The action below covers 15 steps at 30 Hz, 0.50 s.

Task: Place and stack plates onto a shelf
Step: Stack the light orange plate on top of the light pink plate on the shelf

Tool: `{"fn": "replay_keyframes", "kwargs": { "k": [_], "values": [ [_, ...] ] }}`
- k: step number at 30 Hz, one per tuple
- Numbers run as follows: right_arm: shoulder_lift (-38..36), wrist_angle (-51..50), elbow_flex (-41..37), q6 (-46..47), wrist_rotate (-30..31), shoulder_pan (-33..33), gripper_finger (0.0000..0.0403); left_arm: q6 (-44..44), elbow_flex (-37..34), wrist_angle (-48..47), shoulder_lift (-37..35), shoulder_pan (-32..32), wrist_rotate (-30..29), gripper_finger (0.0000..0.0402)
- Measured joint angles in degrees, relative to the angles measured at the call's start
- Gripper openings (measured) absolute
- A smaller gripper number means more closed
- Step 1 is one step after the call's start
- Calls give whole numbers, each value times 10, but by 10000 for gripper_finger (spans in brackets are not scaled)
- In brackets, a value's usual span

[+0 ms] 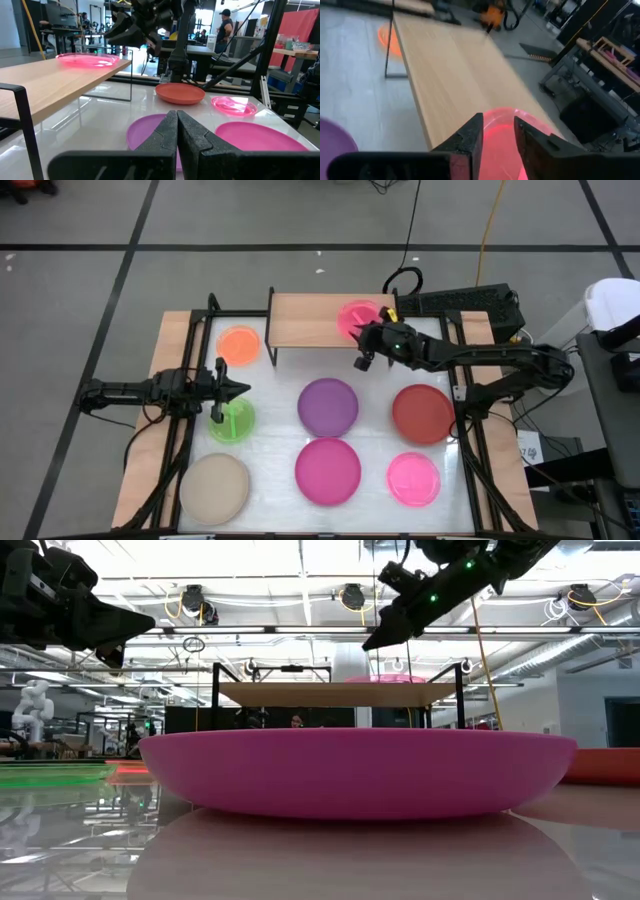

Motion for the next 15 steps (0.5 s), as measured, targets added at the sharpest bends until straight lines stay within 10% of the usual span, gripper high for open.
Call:
{"fn": "replay_keyframes", "kwargs": {
  "k": [15],
  "values": [
    [-236, -70, -22, 62, -209, 126, 79, 0, 0, 0, 0, 0, 0, 4]
  ]
}}
